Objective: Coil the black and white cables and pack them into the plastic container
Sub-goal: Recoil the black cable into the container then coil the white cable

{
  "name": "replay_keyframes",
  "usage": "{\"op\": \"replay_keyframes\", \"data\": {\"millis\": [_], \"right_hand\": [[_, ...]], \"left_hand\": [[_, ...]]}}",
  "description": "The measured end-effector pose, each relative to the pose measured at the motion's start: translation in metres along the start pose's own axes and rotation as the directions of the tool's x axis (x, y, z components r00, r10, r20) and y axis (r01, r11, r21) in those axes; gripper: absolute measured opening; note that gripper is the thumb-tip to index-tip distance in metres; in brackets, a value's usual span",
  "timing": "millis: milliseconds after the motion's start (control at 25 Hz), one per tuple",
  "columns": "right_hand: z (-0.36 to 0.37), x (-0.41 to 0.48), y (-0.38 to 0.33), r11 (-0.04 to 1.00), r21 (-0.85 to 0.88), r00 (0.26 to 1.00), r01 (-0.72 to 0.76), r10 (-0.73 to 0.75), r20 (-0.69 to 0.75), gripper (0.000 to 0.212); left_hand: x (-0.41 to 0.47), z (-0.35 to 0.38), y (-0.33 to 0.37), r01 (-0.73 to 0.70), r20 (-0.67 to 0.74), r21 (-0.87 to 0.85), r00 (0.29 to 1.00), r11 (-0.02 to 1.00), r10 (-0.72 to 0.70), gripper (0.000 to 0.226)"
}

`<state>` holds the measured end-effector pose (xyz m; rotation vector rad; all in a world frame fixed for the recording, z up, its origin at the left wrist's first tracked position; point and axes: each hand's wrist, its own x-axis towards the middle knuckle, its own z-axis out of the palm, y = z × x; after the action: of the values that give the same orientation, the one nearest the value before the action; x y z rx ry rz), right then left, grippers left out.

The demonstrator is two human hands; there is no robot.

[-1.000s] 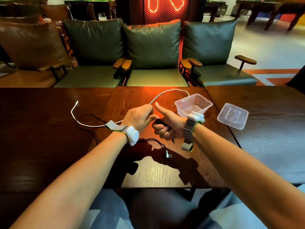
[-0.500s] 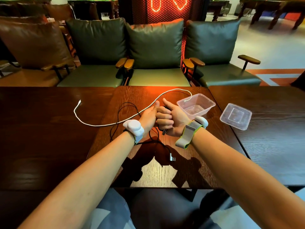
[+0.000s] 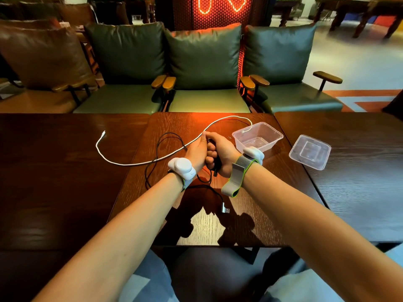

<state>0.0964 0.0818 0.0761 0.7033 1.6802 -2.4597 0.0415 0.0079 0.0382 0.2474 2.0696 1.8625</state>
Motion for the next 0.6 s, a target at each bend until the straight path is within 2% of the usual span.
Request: {"op": "replay_keyframes", "data": {"millis": [80,120,200,280,320,400,440,480,520,560,600], "right_hand": [[-0.008,-0.003,0.001,0.999,-0.019,0.994,-0.029,0.031,0.108,0.055],[-0.010,-0.005,0.003,0.999,-0.045,0.994,-0.008,0.013,0.106,0.056],[-0.011,-0.004,0.011,0.992,-0.110,0.998,0.064,-0.064,0.003,0.057],[-0.007,-0.001,0.016,0.972,-0.192,0.973,0.136,-0.168,-0.161,0.055],[-0.005,0.000,0.017,0.940,-0.301,0.943,0.160,-0.236,-0.235,0.053],[-0.006,0.001,0.012,0.846,-0.511,0.912,0.156,-0.322,-0.255,0.044],[-0.009,0.002,0.009,0.887,-0.437,0.937,0.147,-0.266,-0.225,0.041],[-0.011,0.002,0.006,0.968,-0.228,0.982,0.102,-0.134,-0.130,0.040],[-0.013,-0.001,0.003,0.999,0.036,0.997,-0.027,0.024,0.072,0.039],[-0.017,-0.005,0.002,0.963,0.214,0.954,-0.164,0.100,0.284,0.038],[-0.020,-0.007,0.002,0.916,0.315,0.900,-0.248,0.098,0.424,0.037]], "left_hand": [[-0.005,-0.004,-0.003,-0.049,0.037,0.011,0.998,0.999,0.049,0.057],[-0.007,-0.006,-0.005,-0.113,0.056,0.069,0.992,0.991,0.109,0.058],[-0.011,-0.008,-0.008,-0.249,0.063,0.253,0.969,0.935,0.241,0.058],[-0.012,-0.007,-0.005,-0.300,0.029,0.399,0.949,0.866,0.315,0.055],[-0.011,-0.005,-0.004,-0.311,0.004,0.472,0.936,0.825,0.351,0.052],[-0.008,-0.006,-0.003,-0.332,-0.022,0.545,0.912,0.770,0.409,0.048],[-0.007,-0.007,-0.003,-0.332,-0.021,0.523,0.916,0.785,0.401,0.048],[-0.005,-0.011,-0.002,-0.307,-0.014,0.459,0.936,0.834,0.352,0.047],[-0.004,-0.013,-0.001,-0.235,0.006,0.308,0.970,0.922,0.245,0.047],[-0.005,-0.014,0.001,-0.118,0.047,0.105,0.992,0.987,0.113,0.047],[-0.006,-0.013,0.001,0.005,0.082,-0.073,0.997,0.997,0.001,0.049]]}}
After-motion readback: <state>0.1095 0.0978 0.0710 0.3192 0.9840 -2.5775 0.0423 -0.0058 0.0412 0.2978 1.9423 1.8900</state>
